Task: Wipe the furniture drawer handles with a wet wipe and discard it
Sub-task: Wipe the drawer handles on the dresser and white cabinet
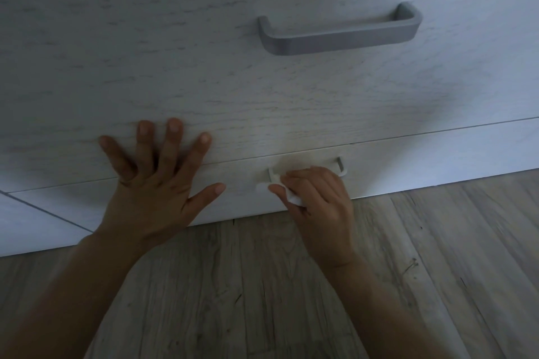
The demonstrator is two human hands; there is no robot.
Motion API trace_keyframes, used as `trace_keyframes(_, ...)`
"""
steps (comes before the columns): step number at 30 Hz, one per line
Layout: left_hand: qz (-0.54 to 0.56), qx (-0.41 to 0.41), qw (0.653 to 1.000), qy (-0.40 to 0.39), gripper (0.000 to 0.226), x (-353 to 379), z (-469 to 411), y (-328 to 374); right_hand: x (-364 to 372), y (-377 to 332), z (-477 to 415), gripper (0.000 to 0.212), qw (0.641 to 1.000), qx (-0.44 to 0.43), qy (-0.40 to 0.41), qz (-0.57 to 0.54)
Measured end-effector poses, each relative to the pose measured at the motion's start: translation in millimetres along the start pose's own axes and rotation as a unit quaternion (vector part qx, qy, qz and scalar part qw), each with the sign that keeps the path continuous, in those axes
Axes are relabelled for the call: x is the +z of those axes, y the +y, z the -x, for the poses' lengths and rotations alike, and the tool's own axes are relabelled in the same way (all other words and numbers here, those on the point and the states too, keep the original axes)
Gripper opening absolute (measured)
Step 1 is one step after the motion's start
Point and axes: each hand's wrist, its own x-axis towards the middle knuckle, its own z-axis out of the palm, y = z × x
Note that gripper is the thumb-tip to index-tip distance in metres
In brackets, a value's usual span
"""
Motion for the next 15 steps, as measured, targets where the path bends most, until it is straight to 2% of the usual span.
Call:
trace_keyframes(4,-0.007,-0.001,1.000,0.005,0.082,0.9,0.3,0.1,-18.4,22.8,4.0,0.023,0.999,-0.001,0.014,0.041)
trace_keyframes(10,-0.008,-0.002,1.000,0.002,0.082,1.4,1.4,2.1,4.7,-0.4,0.5,0.024,1.000,-0.012,0.013,0.007)
trace_keyframes(15,-0.010,-0.001,1.000,0.005,0.081,1.1,1.5,-0.2,-10.9,16.9,1.8,0.021,0.999,-0.030,-0.005,0.037)
